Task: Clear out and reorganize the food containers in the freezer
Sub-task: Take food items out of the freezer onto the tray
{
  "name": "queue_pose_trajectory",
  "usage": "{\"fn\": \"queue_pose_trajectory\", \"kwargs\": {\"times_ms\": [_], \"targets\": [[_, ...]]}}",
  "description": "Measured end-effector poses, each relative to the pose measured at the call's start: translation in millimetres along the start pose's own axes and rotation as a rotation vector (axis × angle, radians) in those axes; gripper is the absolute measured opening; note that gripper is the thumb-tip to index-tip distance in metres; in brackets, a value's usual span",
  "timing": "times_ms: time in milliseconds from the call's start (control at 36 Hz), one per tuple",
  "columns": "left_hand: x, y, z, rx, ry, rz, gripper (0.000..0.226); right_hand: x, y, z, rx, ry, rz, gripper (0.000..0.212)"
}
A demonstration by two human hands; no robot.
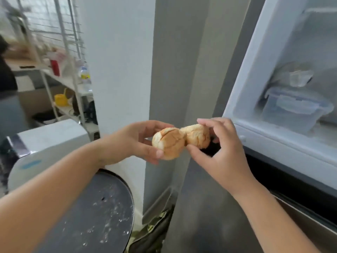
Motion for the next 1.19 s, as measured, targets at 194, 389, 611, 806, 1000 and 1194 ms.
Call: {"fn": "queue_pose_trajectory", "kwargs": {"times_ms": [194,389,611,806,1000,1194], "targets": [[-71,-75,-46,-0.198,0.143,-0.190,0.062,9,4,114,0.174,-0.187,0.071,0.048],[-141,-171,-66,-0.327,0.296,-0.462,0.061,-24,53,237,0.316,-0.384,0.368,0.045],[-223,-300,-29,-0.343,0.380,-0.897,0.050,-164,146,344,0.353,-0.664,1.149,0.041],[-246,-357,-11,-0.432,0.420,-1.063,0.050,-216,172,361,0.373,-0.609,1.531,0.047],[-221,-377,-29,-0.583,0.557,-1.045,0.048,-210,189,363,0.519,-0.371,1.698,0.054],[-199,-380,-30,-0.532,0.531,-1.051,0.056,-211,198,363,0.553,-0.280,1.685,0.056]]}}
Point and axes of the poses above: each hand's wrist, its own x-axis towards the middle knuckle, its own z-axis out of the palm, y = z × x, the point moved 10 cm from there along x, towards the middle knuckle, and after that the axes turned 11 degrees about x, right-handed, at the moved point
